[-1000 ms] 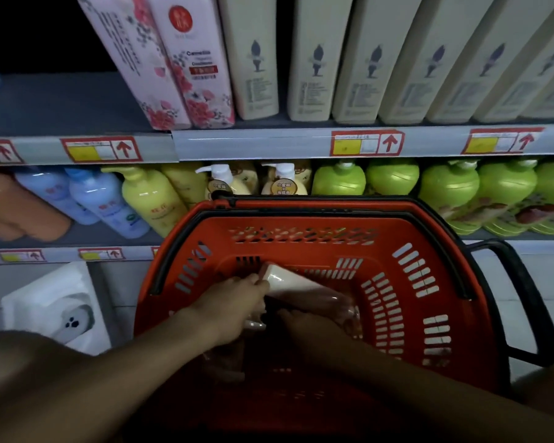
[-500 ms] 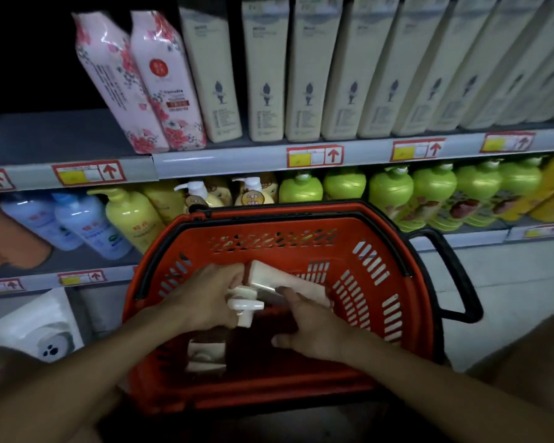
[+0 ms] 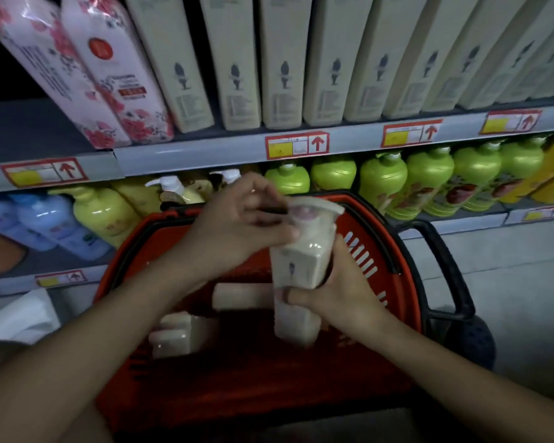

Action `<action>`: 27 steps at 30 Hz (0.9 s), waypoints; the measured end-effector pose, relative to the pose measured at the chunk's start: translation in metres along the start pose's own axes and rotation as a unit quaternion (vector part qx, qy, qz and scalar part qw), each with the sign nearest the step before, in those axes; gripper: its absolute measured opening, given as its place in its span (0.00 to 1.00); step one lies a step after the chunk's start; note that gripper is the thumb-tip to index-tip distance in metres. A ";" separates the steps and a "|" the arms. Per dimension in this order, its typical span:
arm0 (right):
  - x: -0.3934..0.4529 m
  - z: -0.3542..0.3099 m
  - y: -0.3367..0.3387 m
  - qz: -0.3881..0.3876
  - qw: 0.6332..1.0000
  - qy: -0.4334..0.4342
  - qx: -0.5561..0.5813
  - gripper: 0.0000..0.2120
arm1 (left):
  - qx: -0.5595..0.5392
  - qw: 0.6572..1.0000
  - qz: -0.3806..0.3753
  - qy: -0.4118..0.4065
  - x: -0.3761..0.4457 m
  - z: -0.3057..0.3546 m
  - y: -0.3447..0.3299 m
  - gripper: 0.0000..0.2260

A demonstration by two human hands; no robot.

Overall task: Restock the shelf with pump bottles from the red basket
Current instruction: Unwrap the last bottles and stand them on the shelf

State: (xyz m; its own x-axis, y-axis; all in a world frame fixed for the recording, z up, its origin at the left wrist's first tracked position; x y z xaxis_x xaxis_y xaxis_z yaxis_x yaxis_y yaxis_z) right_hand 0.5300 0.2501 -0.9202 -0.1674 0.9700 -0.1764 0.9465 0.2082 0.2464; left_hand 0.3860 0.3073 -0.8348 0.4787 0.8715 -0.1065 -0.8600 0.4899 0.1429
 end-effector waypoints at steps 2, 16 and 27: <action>0.005 -0.006 0.014 0.047 0.999 -0.011 0.002 0.41 | -0.010 0.998 0.052 0.017 0.010 -0.012 -0.005 0.14; 0.019 -0.065 0.007 -0.132 0.987 0.049 -0.083 0.35 | -0.275 0.938 0.175 0.118 -0.040 -0.071 -0.010 0.33; -0.029 -0.021 -0.034 -0.421 0.861 -0.132 0.254 0.29 | -0.423 0.895 0.139 0.029 -0.025 -0.025 -0.031 0.21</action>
State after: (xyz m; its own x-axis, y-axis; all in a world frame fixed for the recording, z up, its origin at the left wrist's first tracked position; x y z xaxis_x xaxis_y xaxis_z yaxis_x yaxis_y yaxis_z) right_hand 0.4964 0.2179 -0.9035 -0.8481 0.4256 -0.3155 0.5298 0.6768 -0.5111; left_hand 0.3967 0.2695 -0.8612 0.2357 0.9422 -0.2379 -0.7831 0.0392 -0.6207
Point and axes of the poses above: each hand's wrist, its own x-axis towards the middle knuckle, its own y-axis out of the back of the hand, z = x × y, the point moved 10 cm from there along x, towards the middle knuckle, and after that the axes turned 9 degrees about -z, right-handed, at the moved point
